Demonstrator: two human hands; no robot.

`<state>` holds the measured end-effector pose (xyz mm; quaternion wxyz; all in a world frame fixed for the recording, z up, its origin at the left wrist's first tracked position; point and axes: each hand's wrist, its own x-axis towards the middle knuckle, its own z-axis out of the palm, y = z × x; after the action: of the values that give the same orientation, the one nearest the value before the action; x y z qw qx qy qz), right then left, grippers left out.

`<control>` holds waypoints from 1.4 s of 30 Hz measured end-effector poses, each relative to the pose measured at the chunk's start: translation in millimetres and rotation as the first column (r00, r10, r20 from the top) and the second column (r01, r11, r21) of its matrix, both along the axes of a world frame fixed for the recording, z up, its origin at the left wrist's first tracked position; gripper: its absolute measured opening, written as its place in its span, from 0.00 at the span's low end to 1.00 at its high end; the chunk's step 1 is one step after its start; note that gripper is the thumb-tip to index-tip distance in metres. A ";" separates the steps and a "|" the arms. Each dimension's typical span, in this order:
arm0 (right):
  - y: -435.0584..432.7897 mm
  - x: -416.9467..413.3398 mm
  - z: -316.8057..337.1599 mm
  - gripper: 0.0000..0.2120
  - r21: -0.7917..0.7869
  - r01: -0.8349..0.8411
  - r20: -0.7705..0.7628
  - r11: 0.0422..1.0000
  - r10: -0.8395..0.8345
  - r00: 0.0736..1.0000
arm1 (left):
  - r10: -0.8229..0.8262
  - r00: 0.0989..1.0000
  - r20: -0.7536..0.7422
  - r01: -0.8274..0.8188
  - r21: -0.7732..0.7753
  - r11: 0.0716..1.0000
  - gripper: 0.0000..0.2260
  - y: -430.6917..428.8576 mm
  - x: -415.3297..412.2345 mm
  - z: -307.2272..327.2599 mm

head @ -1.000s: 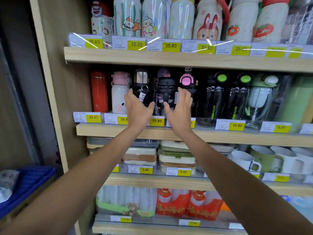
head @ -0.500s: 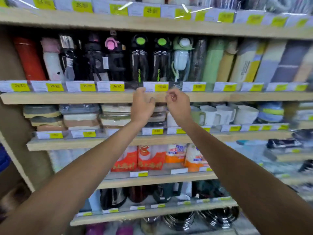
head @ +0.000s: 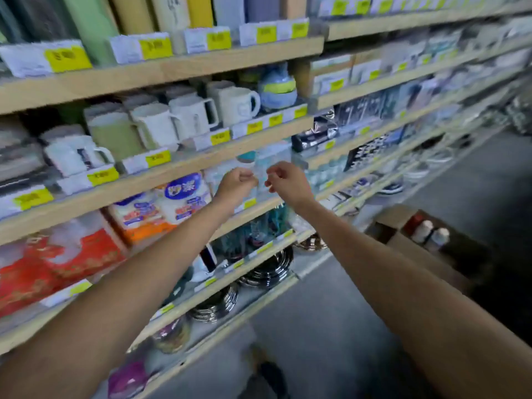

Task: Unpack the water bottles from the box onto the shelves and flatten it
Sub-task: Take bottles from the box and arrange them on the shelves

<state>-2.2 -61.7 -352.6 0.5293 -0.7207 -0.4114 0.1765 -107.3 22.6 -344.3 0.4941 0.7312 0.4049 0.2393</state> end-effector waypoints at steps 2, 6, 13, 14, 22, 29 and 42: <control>-20.0 45.5 -28.4 0.06 -0.044 0.084 -0.050 0.996 -0.086 0.995 | -0.094 0.994 -0.049 0.092 -0.038 0.995 0.14 -12.6 49.1 -26.2; -61.5 148.1 -86.0 0.08 -0.171 0.244 -0.134 0.954 -0.268 0.954 | -0.322 0.940 -0.115 0.309 -0.122 0.943 0.14 -32.4 166.9 -72.9; -129.2 304.9 -150.6 0.08 -0.384 0.424 -0.225 0.820 -0.528 0.819 | -0.628 0.739 -0.241 0.575 -0.259 0.776 0.06 -62.0 361.7 -126.0; -138.7 324.8 -155.9 0.08 -0.411 0.447 -0.225 0.795 -0.563 0.795 | -0.660 0.703 -0.265 0.600 -0.278 0.750 0.07 -69.7 387.5 -131.9; -211.8 457.3 -185.9 0.07 -0.511 0.600 -0.218 0.615 -0.769 0.601 | -0.833 0.450 -0.321 0.768 -0.337 0.545 0.13 -150.3 557.0 -174.9; -262.0 608.5 -237.8 0.04 -0.550 0.626 -0.268 0.553 -0.827 0.495 | -0.879 0.231 -0.417 0.833 -0.381 0.400 0.14 -215.7 716.8 -228.4; -348.3 885.5 -315.5 0.14 -0.709 0.404 -0.421 0.578 -0.807 0.415 | -0.814 0.258 -0.521 0.598 -0.575 0.558 0.21 -255.0 974.9 -342.0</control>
<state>883.3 -410.0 -668.1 0.4616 -0.8017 0.1944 0.3263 867.6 -232.3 -686.3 0.4253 0.7874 0.2202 -0.3882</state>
